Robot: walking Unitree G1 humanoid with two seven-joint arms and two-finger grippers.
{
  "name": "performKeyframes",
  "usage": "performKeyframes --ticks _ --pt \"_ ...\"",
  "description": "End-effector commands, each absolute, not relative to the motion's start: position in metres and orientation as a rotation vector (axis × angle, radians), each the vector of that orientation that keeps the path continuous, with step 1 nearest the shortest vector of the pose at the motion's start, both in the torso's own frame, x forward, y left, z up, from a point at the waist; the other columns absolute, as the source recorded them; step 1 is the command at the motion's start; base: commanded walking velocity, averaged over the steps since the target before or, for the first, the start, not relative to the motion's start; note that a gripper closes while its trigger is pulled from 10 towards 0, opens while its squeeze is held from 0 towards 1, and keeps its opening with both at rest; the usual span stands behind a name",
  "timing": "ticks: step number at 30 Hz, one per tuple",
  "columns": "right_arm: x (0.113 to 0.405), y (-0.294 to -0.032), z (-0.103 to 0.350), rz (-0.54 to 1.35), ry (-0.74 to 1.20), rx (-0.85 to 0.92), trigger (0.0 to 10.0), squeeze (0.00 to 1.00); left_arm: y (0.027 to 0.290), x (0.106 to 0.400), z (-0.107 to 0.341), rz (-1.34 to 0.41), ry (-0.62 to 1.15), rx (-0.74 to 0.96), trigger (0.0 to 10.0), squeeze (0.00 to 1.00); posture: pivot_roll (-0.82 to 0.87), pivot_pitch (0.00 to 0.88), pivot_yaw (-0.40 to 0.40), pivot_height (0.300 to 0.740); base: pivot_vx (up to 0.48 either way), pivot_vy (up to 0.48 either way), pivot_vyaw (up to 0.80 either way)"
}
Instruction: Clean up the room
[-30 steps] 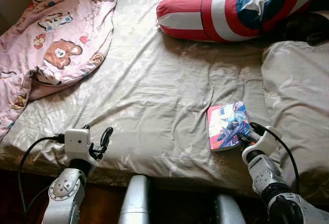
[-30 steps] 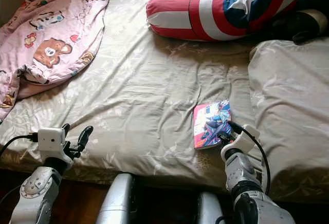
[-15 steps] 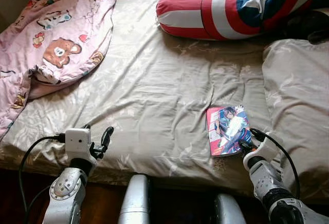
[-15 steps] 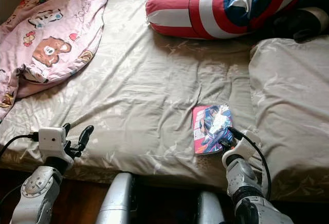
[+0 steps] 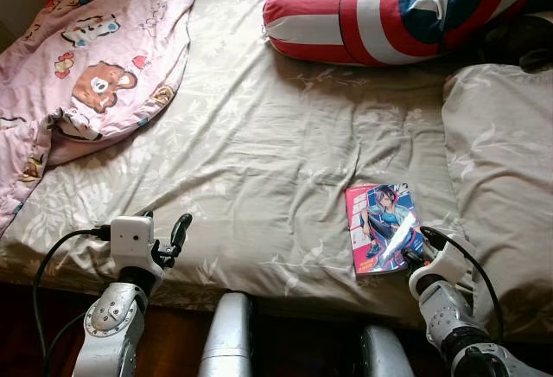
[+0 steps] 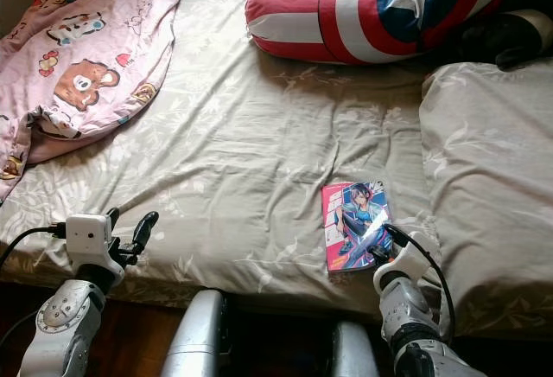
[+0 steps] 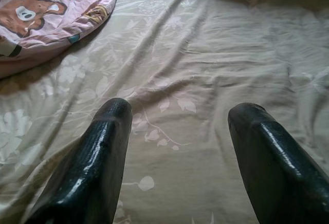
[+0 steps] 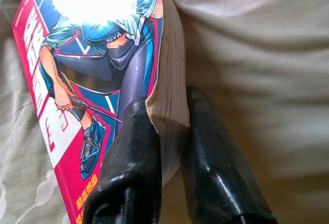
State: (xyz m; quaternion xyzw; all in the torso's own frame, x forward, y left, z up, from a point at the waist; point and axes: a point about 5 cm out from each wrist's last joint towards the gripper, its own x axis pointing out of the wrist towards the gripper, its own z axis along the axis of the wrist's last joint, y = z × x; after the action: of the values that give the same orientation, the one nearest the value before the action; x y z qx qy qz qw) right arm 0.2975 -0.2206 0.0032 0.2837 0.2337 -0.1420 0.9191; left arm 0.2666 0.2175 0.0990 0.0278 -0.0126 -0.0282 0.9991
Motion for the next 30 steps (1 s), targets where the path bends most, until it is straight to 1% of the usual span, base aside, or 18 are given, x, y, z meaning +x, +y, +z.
performKeyframes --ticks 1,3,4,5,7,30 --pt "0.2805 -0.2139 -0.0155 -0.339 0.557 0.643 10.0 0.0 0.2209 0.2622 0.095 -0.048 0.001 0.058 10.0 0.0 0.24 0.262 0.091 0.627 0.0 0.0 0.0" --pt "0.2797 -0.2139 -0.0159 -0.381 0.522 0.712 10.0 0.0 0.2209 0.2622 0.0951 -0.048 -0.001 0.058 10.0 0.0 0.24 0.262 0.091 0.627 0.0 0.0 0.0" --pt "0.2797 -0.2139 -0.0159 -0.381 0.522 0.712 10.0 0.0 0.2209 0.2622 0.0951 -0.048 -0.001 0.058 10.0 0.0 0.24 0.262 0.091 0.627 0.0 0.0 0.0" --pt "0.2795 -0.2151 -0.0155 -0.412 0.494 0.76 10.0 0.0 0.2208 0.2621 0.0951 -0.048 -0.001 0.058 10.0 0.0 0.24 0.26 0.091 0.627 0.0 0.0 0.0" --pt "0.2791 -0.2154 -0.0158 -0.431 0.485 0.785 10.0 0.0 0.2208 0.262 0.0952 -0.047 -0.001 0.059 10.0 0.0 0.25 0.26 0.092 0.627 0.0 0.0 0.0" --pt "0.279 -0.2154 -0.0159 -0.432 0.486 0.784 10.0 0.0 0.2209 0.262 0.0952 -0.046 -0.001 0.059 10.0 0.0 0.25 0.26 0.092 0.627 0.0 0.0 0.0"
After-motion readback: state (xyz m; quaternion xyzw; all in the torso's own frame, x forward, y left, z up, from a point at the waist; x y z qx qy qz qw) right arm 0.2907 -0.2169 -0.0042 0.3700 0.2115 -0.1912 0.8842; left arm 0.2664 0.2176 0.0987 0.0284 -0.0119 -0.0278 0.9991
